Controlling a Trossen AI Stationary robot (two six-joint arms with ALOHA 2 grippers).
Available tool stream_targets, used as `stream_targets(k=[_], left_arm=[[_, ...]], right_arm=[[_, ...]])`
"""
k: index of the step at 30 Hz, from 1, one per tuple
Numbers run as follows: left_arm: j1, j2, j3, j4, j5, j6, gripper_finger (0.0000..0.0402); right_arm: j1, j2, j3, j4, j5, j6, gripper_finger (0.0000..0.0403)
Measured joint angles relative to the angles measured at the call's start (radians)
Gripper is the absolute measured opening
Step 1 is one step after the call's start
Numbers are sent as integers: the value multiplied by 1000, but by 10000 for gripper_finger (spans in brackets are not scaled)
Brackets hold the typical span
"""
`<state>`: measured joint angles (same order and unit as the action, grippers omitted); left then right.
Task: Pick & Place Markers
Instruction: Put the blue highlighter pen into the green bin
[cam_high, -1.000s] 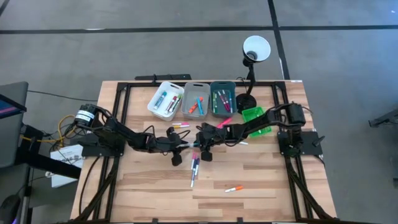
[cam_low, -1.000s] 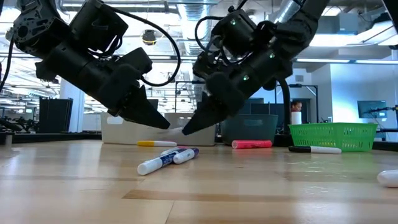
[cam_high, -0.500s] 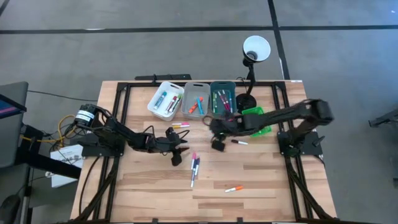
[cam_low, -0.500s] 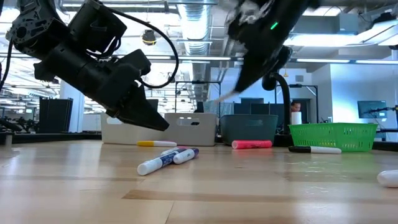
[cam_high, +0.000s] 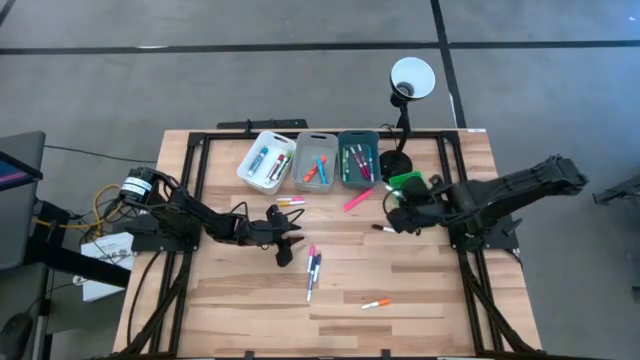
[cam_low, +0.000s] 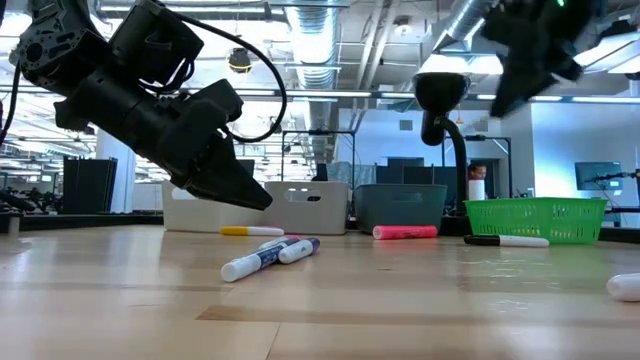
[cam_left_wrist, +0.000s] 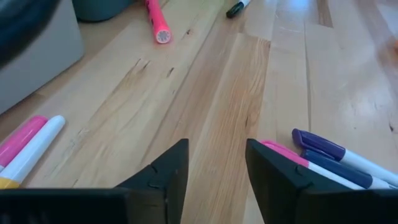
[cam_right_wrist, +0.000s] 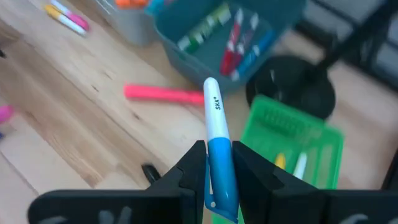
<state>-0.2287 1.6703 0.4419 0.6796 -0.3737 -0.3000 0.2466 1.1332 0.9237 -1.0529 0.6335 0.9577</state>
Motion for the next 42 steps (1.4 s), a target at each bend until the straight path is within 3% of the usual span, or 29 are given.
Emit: stream_targets(k=[7, 13, 24, 42], left_arm=[[0, 0, 0, 2, 0, 3, 152], [0, 0, 0, 3, -19, 3, 152], [0, 0, 0, 10, -26, 6, 152], [0, 0, 0, 11, -26, 5, 152]], right_arm=[[-14, 0, -139, -2, -68, 198, 56], [-61, 16, -194, -16, -118, 277, 56], [-152, 123, -243, 2, -157, 262, 61], [-304, 303, -243, 142, -223, 30, 96]])
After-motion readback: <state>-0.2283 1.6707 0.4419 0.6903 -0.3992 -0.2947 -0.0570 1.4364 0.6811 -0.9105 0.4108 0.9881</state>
